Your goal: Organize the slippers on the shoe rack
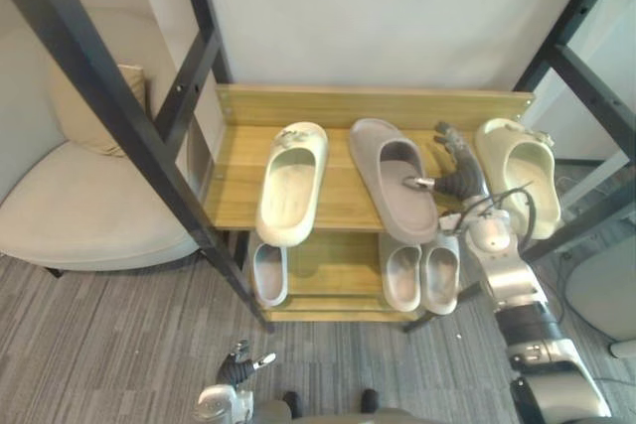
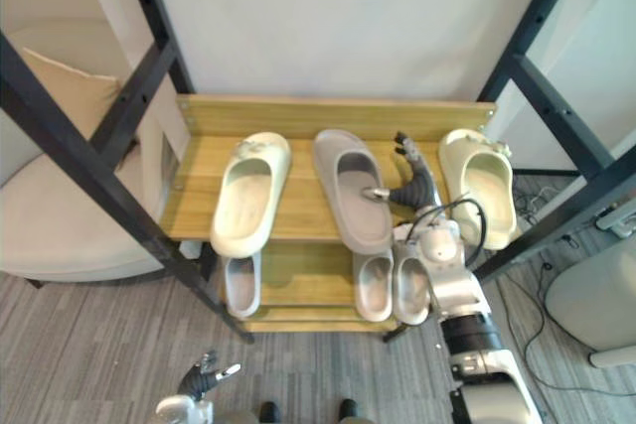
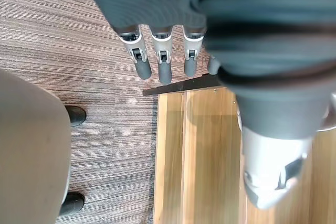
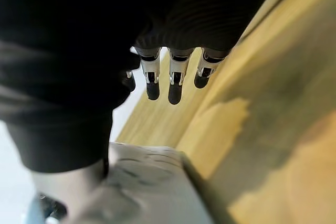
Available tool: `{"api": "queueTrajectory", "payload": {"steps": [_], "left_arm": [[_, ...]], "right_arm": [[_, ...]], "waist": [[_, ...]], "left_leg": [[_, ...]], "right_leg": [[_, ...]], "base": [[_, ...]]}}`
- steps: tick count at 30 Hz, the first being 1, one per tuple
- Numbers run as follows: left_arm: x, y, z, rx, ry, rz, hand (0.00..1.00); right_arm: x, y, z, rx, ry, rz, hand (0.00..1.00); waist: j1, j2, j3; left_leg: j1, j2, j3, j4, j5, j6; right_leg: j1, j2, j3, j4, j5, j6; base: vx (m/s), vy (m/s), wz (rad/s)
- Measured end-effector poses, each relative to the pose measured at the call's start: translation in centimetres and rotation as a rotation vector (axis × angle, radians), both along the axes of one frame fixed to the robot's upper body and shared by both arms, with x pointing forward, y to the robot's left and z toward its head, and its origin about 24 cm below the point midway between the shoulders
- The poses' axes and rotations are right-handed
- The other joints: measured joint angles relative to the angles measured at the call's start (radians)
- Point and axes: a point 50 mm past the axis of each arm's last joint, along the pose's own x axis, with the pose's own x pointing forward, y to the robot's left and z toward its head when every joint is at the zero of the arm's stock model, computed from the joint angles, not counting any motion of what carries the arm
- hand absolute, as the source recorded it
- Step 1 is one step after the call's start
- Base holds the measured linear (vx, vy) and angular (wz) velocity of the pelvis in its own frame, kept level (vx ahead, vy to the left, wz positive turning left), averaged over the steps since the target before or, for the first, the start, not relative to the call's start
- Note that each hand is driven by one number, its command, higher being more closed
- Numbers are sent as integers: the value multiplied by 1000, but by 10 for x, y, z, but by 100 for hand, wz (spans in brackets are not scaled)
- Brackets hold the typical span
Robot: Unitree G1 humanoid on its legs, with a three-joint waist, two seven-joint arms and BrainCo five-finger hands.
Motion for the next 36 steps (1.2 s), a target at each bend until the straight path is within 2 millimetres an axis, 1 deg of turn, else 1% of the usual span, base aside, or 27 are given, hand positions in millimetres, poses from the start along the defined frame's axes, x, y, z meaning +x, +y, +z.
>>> {"api": "queueTrajectory", "payload": {"steps": [4, 7, 9, 17, 18, 23, 27, 30, 36], "left_arm": [[0, 0, 0, -6, 1, 10, 0], [0, 0, 0, -6, 1, 10, 0], [-1, 0, 0, -7, 2, 10, 0], [-1, 1, 0, -14, 2, 25, 0], [-1, 1, 0, -14, 2, 25, 0], [0, 1, 0, -15, 0, 26, 0], [3, 1, 1, -16, -15, 25, 0], [4, 1, 2, -16, -18, 23, 0], [4, 1, 2, -13, -19, 13, 0]], "right_arm": [[5, 3, 4, -3, -2, 14, 0], [10, 10, 3, -17, 13, 34, 0], [12, 15, 6, -49, 8, 48, 0], [22, 22, 12, -60, 5, 65, 0], [23, 23, 13, -64, 6, 70, 100], [29, 29, 19, -67, -3, 80, 100], [39, 34, 36, -77, -35, 90, 100], [41, 41, 42, -92, -49, 113, 100], [42, 45, 46, -96, -58, 141, 100]], "waist": [[1, 0, 0], [2, 0, 0], [2, 0, 1], [4, -1, 2], [4, -1, 3], [7, -1, 8], [8, 0, 29], [10, -1, 30], [11, -4, 32]], "left_leg": [[8, -1, -6, -29, 20, -1], [11, -1, -9, -32, 21, -1], [19, -2, -9, -50, 30, -1], [23, -3, -10, -66, 38, 1], [23, -3, -10, -66, 38, 1], [36, -2, -9, -95, 56, -1], [40, -1, -8, -100, 60, -1], [40, 2, -8, -103, 60, -2], [51, 7, 1, -115, 60, -2]], "right_leg": [[-3, 0, -5, 0, 0, 0], [0, 0, -9, 0, 0, 0], [0, 1, -9, 0, 0, 0], [2, 1, -9, 0, 1, -1], [2, 1, -9, 0, 1, -1], [1, 3, -9, 2, 1, -1], [1, 4, -9, 3, 1, -2], [1, 6, -9, 3, 1, -2], [2, 12, -8, 3, 3, -5]], "base": [[-23, -25, 5], [-6, -7, 2], [0, 0, 0], [0, 0, 0], [0, 0, 0], [-15, -10, 0], [-36, -19, 0], [0, 0, 0], [-1, -10, -3]]}}
